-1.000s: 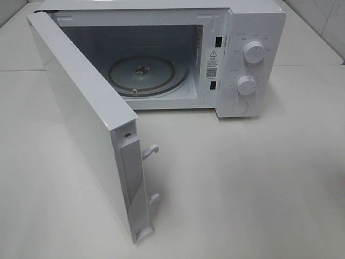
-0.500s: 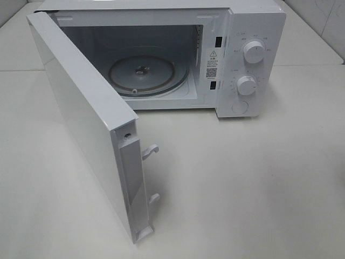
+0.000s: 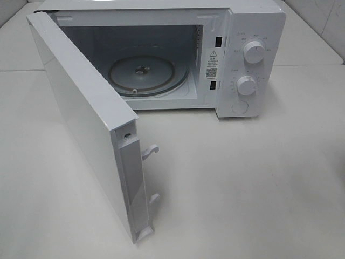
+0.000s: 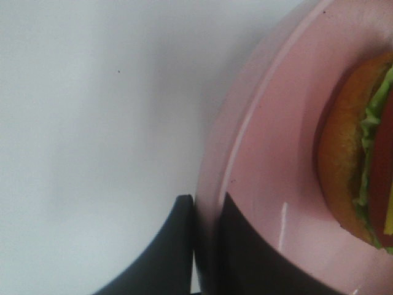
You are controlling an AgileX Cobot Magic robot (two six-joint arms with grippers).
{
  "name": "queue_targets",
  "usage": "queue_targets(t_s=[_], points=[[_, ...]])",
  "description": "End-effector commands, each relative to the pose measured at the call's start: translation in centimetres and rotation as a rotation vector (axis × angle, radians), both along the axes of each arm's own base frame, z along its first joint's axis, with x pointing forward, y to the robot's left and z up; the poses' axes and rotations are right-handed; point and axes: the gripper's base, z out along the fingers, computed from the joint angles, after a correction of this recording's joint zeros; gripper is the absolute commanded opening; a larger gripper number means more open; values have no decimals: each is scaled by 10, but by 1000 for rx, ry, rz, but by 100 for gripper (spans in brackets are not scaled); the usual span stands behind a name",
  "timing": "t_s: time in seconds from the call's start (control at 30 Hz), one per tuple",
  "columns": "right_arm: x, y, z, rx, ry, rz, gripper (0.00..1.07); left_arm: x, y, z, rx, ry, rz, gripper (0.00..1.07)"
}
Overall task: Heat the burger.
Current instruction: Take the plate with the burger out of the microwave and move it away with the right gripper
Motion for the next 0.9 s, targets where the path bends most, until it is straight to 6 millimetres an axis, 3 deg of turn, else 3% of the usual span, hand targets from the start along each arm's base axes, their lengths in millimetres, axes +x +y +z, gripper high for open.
queue_targets(t_s=[0.03,0.17,0.33,0.63,0.7,0.8,0.87,0.9], points=[[12,-6,-4,-24,-28,56,0,-2,0,0,-9,-22,2,100],[17,-5,-12,-24,-2,71,0,-2,0,0,-9,-22,2,100],[25,-2,-38,-2,77,81,0,-2,0,0,-9,-22,2,100],[33,3,-52,49,65,80,4,-2,0,0,-9,-22,2,100],[35,5,-55,68,59,79,16,-2,0,0,-9,-22,2,100],[35,5,-55,70,57,80,21,-2,0,0,-9,-22,2,100],[35,5,-55,75,54,78,41,-2,0,0,-9,-22,2,100],[35,5,-55,75,54,78,41,-2,0,0,-9,-22,2,100]])
